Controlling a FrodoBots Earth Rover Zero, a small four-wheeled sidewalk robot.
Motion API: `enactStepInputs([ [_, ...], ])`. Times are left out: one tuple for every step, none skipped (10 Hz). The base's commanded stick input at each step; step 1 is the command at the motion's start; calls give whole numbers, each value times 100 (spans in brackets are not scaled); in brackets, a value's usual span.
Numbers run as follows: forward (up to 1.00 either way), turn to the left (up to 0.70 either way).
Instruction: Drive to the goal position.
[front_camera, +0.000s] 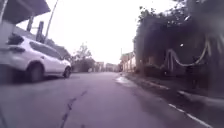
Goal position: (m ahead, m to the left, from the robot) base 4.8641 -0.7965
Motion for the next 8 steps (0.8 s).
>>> enactStepInputs([
  [70,-33],
  [70,-1],
  [70,0],
  [70,-18],
  [70,-35],
  [70,-25],
  [70,-8],
  [70,0],
])
